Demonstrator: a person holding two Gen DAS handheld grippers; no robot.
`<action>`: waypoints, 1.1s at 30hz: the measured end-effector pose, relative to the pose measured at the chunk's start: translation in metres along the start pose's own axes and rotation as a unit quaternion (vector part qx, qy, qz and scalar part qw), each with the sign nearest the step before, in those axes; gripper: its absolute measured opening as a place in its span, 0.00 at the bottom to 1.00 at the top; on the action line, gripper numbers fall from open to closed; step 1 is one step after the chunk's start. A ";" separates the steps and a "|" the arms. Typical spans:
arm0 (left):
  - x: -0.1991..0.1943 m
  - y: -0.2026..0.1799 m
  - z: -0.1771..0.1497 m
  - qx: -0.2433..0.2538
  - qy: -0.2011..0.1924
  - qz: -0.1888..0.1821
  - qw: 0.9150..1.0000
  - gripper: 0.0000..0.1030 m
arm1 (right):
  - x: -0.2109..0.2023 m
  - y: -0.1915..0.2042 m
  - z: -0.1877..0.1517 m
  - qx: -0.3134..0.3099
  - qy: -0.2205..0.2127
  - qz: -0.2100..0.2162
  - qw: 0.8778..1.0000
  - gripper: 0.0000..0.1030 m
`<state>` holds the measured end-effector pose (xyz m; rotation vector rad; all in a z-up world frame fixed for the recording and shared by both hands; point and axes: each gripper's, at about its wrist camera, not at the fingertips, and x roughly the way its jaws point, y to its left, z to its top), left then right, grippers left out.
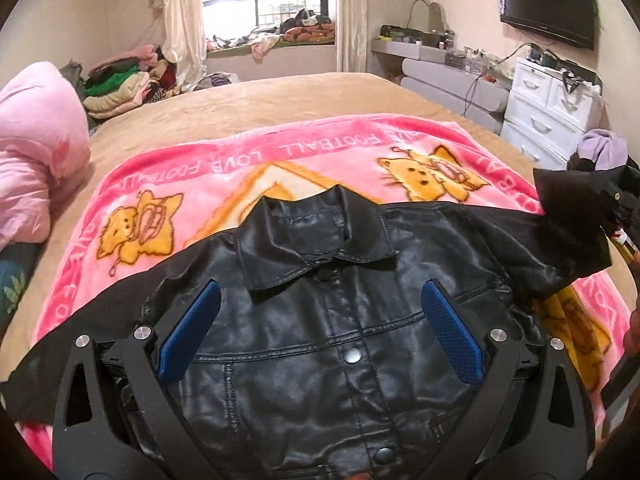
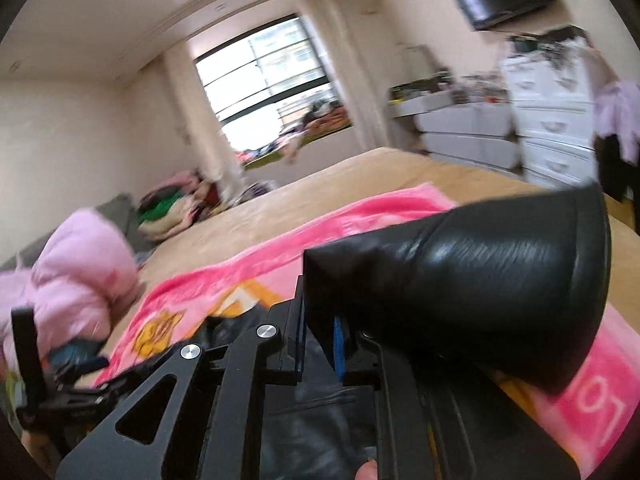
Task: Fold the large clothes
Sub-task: 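Lift the sleeve with the right tool and fold it across the jacket body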
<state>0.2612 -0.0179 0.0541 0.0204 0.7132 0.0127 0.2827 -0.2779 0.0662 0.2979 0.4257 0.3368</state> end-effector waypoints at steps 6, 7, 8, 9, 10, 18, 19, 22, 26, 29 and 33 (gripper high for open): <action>0.008 0.032 -0.004 -0.060 0.030 -0.034 0.997 0.91 | 0.036 0.055 -0.022 -0.071 0.059 0.036 0.995 0.10; 0.011 0.041 -0.005 -0.077 0.038 -0.046 0.995 0.91 | 0.042 0.065 -0.028 -0.092 0.071 0.042 0.992 0.10; 0.015 0.049 -0.008 -0.094 0.048 -0.060 0.993 0.91 | 0.044 0.073 -0.034 -0.102 0.078 0.047 0.991 0.10; 0.017 0.054 -0.010 -0.108 0.055 -0.071 0.990 0.91 | 0.050 0.079 -0.038 -0.111 0.090 0.054 0.988 0.10; 0.021 0.063 -0.013 -0.130 0.064 -0.090 0.985 0.91 | 0.055 0.085 -0.044 -0.118 0.099 0.062 0.986 0.10; 0.051 0.093 -0.034 -0.256 0.116 -0.235 0.930 0.91 | 0.099 0.115 -0.088 -0.161 0.192 0.073 0.965 0.17; 0.056 0.093 -0.036 -0.259 0.122 -0.242 0.927 0.91 | 0.104 0.115 -0.093 -0.161 0.206 0.072 0.963 0.20; 0.064 0.094 -0.039 -0.264 0.134 -0.240 0.924 0.91 | 0.110 0.111 -0.098 -0.146 0.241 0.069 0.957 0.42; 0.069 0.098 -0.043 -0.274 0.144 -0.248 0.918 0.91 | 0.088 0.102 -0.086 -0.104 0.226 0.058 0.967 0.79; 0.069 0.101 -0.043 -0.273 0.146 -0.247 0.918 0.91 | 0.059 0.094 -0.078 -0.084 0.172 -0.007 0.981 0.91; 0.063 0.103 -0.039 -0.266 0.144 -0.257 0.918 0.91 | 0.048 0.087 -0.069 -0.079 0.143 0.006 0.987 0.91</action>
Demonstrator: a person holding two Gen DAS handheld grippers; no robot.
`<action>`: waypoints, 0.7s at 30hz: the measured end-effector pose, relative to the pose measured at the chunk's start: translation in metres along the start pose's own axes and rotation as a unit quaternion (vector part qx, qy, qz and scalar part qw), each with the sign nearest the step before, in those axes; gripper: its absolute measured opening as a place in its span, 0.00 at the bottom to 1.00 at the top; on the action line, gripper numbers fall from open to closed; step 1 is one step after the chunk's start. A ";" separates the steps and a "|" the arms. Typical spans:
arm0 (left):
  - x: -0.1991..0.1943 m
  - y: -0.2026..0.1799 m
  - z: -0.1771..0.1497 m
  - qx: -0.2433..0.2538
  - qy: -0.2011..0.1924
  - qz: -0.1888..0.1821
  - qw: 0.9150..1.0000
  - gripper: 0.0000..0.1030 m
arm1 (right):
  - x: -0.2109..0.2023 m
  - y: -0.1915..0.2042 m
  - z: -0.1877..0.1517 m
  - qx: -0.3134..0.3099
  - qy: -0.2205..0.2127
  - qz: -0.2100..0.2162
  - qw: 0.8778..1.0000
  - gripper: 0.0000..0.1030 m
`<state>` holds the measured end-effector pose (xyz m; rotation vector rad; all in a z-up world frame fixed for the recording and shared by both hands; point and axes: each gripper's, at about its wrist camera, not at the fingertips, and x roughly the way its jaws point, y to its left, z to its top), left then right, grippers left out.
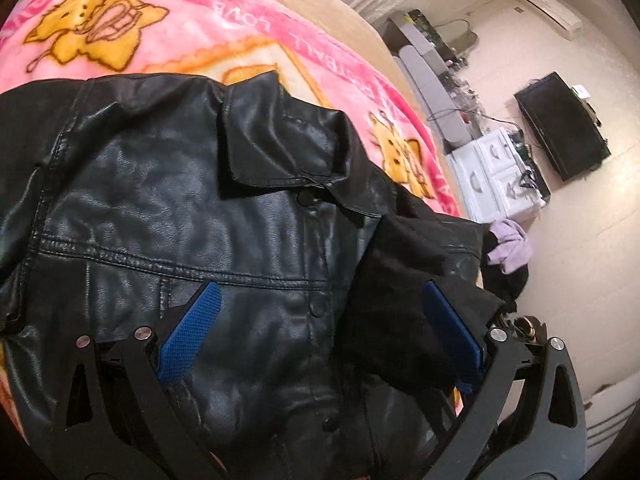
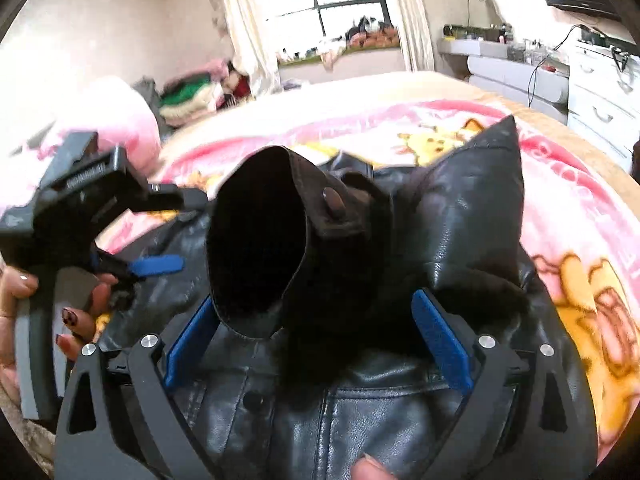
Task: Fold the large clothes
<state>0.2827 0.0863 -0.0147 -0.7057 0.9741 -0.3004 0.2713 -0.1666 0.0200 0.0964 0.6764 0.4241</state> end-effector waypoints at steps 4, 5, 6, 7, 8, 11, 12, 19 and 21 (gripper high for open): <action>-0.013 -0.006 0.001 0.009 -0.008 -0.022 1.000 0.91 | -0.004 0.011 -0.007 -0.057 -0.001 0.021 0.998 0.91; -0.014 -0.007 0.002 0.011 -0.007 -0.029 1.000 0.91 | -0.009 0.031 -0.014 -0.087 0.003 0.023 0.996 0.91; -0.016 -0.009 0.002 0.013 -0.005 -0.035 0.999 0.91 | -0.010 0.036 -0.012 -0.107 0.009 0.033 0.994 0.91; -0.017 -0.011 0.003 0.015 -0.004 -0.040 0.999 0.91 | -0.013 0.039 -0.008 -0.115 0.011 0.053 0.992 0.91; -0.018 -0.013 0.002 0.020 -0.002 -0.044 0.999 0.91 | -0.020 0.056 -0.011 -0.114 0.009 0.068 0.991 0.92; -0.012 -0.019 -0.001 0.046 0.009 -0.040 0.998 0.91 | -0.024 0.048 -0.017 -0.101 0.009 0.028 0.994 0.93; -0.007 -0.020 -0.002 0.053 0.014 -0.036 0.998 0.91 | -0.023 0.045 -0.016 -0.102 0.010 -0.012 0.995 0.93; 0.038 0.000 -0.010 0.052 0.029 0.045 0.997 0.91 | -0.017 0.048 -0.028 -0.121 0.029 -0.099 0.987 0.93; 0.048 0.005 -0.012 0.049 0.035 0.055 0.997 0.91 | -0.017 0.052 -0.043 -0.131 0.031 -0.114 0.984 0.93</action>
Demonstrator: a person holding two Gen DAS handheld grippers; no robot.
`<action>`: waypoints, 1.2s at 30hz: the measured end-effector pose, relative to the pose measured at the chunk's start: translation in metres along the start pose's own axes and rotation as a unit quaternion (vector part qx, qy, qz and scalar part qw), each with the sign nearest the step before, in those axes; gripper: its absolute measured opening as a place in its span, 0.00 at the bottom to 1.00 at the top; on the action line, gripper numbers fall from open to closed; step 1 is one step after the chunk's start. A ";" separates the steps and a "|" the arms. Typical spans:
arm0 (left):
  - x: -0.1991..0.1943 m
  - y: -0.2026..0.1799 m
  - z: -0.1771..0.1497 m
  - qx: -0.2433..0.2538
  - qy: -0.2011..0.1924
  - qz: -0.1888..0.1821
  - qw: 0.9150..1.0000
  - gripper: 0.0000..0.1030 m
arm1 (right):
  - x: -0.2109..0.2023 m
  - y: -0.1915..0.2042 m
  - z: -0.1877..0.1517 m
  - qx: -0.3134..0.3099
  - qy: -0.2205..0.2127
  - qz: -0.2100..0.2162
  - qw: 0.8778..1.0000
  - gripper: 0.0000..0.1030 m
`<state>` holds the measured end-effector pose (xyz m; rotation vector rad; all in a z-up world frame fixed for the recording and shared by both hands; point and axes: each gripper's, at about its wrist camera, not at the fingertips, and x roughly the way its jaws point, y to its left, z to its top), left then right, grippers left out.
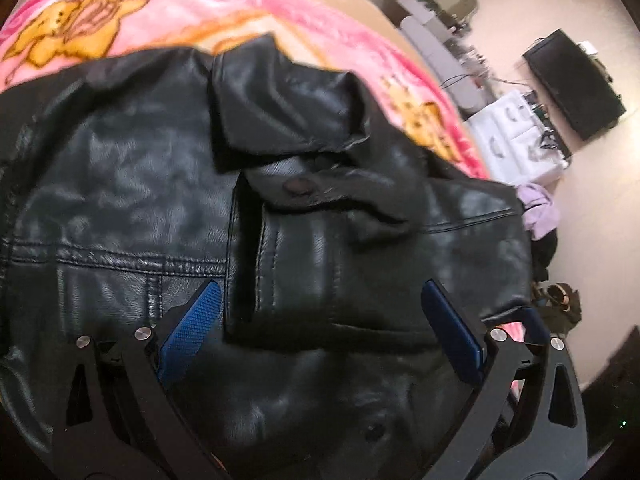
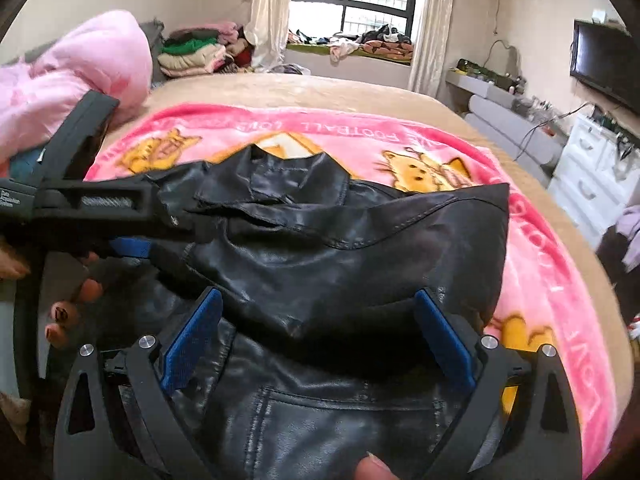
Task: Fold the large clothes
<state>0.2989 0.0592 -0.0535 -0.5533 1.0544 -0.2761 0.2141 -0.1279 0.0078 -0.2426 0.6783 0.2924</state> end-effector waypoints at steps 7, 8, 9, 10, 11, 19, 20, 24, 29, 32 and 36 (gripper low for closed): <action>0.012 -0.012 0.000 0.047 -0.028 0.063 0.996 0.61 | 0.014 0.000 -0.003 -0.007 0.027 -0.028 0.999 0.93; 0.013 -0.013 0.001 0.056 -0.033 0.077 0.995 0.58 | 0.015 -0.001 -0.003 -0.006 0.029 -0.029 0.999 0.93; 0.013 -0.013 0.000 0.060 -0.034 0.081 0.994 0.51 | 0.015 -0.001 -0.003 -0.005 0.031 -0.030 0.999 0.93; 0.013 -0.014 0.001 0.064 -0.035 0.080 0.994 0.38 | 0.014 -0.002 -0.003 -0.005 0.031 -0.032 0.999 0.93; 0.012 -0.014 0.001 0.065 -0.036 0.079 0.994 0.36 | 0.014 -0.003 -0.003 -0.003 0.030 -0.031 0.999 0.93; -0.019 -0.021 0.004 0.073 -0.065 0.064 0.993 0.15 | 0.006 0.001 0.004 -0.002 0.016 -0.025 1.000 0.93; -0.028 -0.021 0.005 0.072 -0.073 0.059 0.993 0.15 | 0.005 0.002 0.005 -0.003 0.014 -0.023 1.000 0.93; -0.058 -0.021 0.006 0.068 -0.107 0.054 0.990 0.04 | 0.001 0.010 0.009 -0.009 0.004 -0.019 1.000 0.93; -0.077 -0.017 0.005 0.060 -0.119 0.051 0.990 0.00 | -0.005 0.020 0.015 -0.025 -0.012 -0.018 0.999 0.93; -0.082 -0.010 -0.001 0.057 -0.118 0.060 0.990 0.00 | -0.005 0.025 0.018 -0.030 -0.016 -0.016 0.999 0.93; -0.089 0.006 -0.005 0.034 -0.114 0.060 0.991 0.00 | -0.004 0.031 0.023 -0.041 -0.020 -0.019 0.999 0.93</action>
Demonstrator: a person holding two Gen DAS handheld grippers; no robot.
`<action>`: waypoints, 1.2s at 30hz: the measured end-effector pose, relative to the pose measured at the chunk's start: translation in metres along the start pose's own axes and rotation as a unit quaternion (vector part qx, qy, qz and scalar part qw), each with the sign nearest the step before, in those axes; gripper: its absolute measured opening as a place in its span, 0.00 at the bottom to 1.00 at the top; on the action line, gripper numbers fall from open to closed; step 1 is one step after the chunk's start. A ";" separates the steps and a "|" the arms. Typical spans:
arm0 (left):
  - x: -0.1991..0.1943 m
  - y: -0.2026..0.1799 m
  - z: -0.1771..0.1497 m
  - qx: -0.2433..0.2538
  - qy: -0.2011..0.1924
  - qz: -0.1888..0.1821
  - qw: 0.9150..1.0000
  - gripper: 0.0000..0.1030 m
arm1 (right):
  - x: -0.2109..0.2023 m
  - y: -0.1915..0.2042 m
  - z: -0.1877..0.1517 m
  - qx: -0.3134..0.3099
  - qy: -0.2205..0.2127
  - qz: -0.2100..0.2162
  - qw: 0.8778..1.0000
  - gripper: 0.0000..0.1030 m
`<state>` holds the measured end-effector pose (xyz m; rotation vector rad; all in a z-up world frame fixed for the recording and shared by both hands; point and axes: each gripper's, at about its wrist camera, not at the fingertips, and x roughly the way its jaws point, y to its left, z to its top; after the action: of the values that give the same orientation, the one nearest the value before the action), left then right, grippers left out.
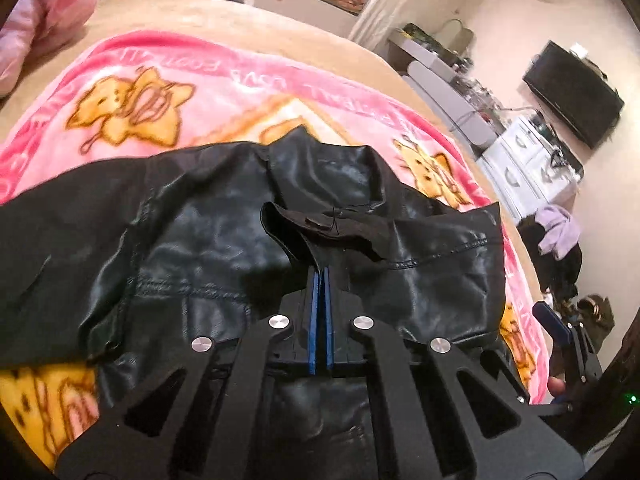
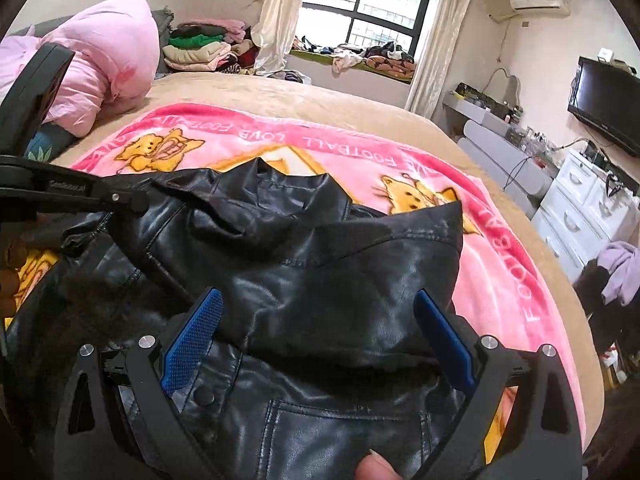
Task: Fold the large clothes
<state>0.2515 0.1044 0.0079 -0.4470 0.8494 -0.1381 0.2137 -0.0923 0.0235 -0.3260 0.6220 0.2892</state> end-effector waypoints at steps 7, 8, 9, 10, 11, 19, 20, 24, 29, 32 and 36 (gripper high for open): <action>-0.025 0.030 -0.007 -0.031 -0.017 0.016 0.999 0.00 | 0.021 0.006 0.002 -0.019 0.015 -0.016 1.000 0.93; -0.028 0.034 -0.007 -0.037 -0.019 0.016 0.999 0.00 | 0.026 0.007 0.002 -0.021 0.019 -0.021 0.999 0.93; -0.030 0.037 -0.007 -0.041 -0.020 0.016 0.999 0.00 | 0.030 0.007 0.001 -0.023 0.023 -0.024 0.999 0.93; -0.034 0.041 -0.007 -0.047 -0.024 0.015 0.998 0.00 | 0.033 0.007 0.001 -0.024 0.026 -0.025 0.999 0.93; -0.037 0.044 -0.007 -0.052 -0.027 0.015 0.998 0.00 | 0.037 0.008 0.000 -0.026 0.031 -0.026 0.999 0.93; -0.036 0.059 -0.005 -0.058 -0.015 0.029 0.998 0.00 | 0.076 0.007 -0.012 -0.024 0.099 -0.017 0.995 0.93; -0.031 0.060 -0.005 -0.056 -0.007 0.033 0.998 0.00 | 0.081 0.005 -0.014 -0.020 0.111 -0.012 0.994 0.93; -0.019 0.074 -0.007 -0.073 0.013 0.039 0.997 0.23 | 0.098 -0.007 -0.022 0.022 0.150 0.032 0.988 0.93; -0.021 0.085 -0.004 -0.091 0.009 0.035 0.995 0.51 | 0.082 -0.064 -0.004 0.112 0.100 0.034 0.988 0.93; -0.012 0.085 -0.003 -0.095 0.020 0.033 0.995 0.61 | 0.091 -0.112 0.003 0.171 0.095 0.008 0.981 0.93; 0.015 0.075 -0.006 -0.081 0.051 0.033 0.995 0.61 | 0.129 -0.157 -0.004 0.241 0.133 0.021 0.961 0.92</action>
<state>0.2525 0.1661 -0.0382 -0.5668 0.9781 -0.0300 0.3686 -0.2155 -0.0252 0.1209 0.9414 0.1258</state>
